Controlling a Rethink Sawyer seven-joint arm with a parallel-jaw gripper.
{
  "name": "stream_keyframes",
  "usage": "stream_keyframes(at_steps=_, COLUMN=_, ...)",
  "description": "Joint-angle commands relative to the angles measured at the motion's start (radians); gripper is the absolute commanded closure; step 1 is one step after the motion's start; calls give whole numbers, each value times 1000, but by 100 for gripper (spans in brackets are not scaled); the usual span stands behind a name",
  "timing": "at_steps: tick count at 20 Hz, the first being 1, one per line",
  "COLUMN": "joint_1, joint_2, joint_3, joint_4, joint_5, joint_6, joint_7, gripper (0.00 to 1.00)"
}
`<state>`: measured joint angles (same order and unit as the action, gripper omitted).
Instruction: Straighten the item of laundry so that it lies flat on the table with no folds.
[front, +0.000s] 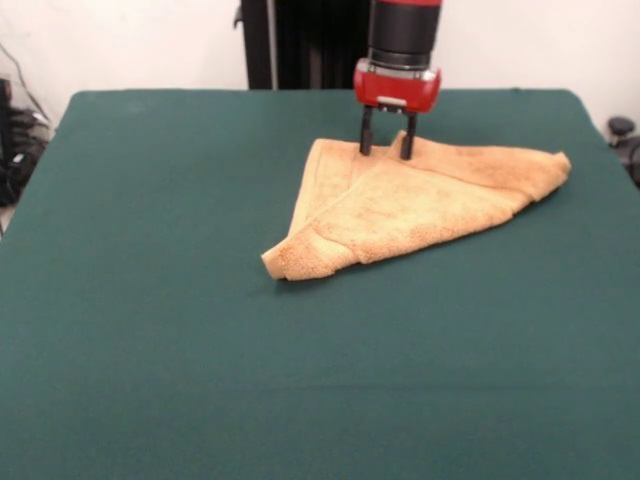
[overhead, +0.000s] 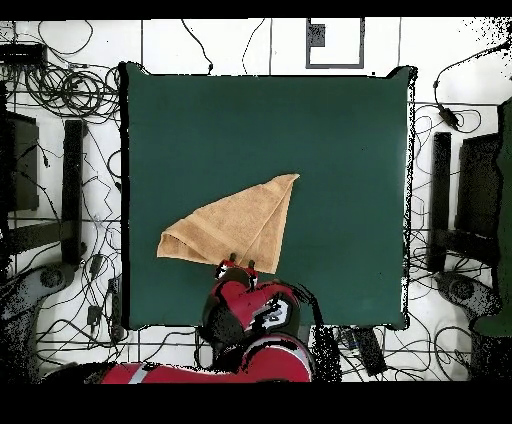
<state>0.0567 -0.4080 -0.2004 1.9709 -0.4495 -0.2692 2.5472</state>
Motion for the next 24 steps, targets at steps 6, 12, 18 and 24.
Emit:
stream_keyframes(at_steps=6, joint_1=20, joint_2=67, joint_3=23, joint_4=-40, joint_5=70, joint_6=79, joint_7=72, gripper=0)
stream_keyframes(at_steps=12, joint_1=2, joint_2=58, joint_3=38, joint_4=-23, joint_5=80, joint_6=80, joint_7=87, gripper=0)
stream_keyframes(at_steps=18, joint_1=-12, joint_2=37, joint_3=52, joint_4=-19, joint_5=75, joint_6=115, joint_7=79, gripper=0)
stream_keyframes(at_steps=24, joint_1=-4, joint_2=36, joint_3=43, joint_4=-28, joint_5=65, joint_6=128, joint_7=61, gripper=100)
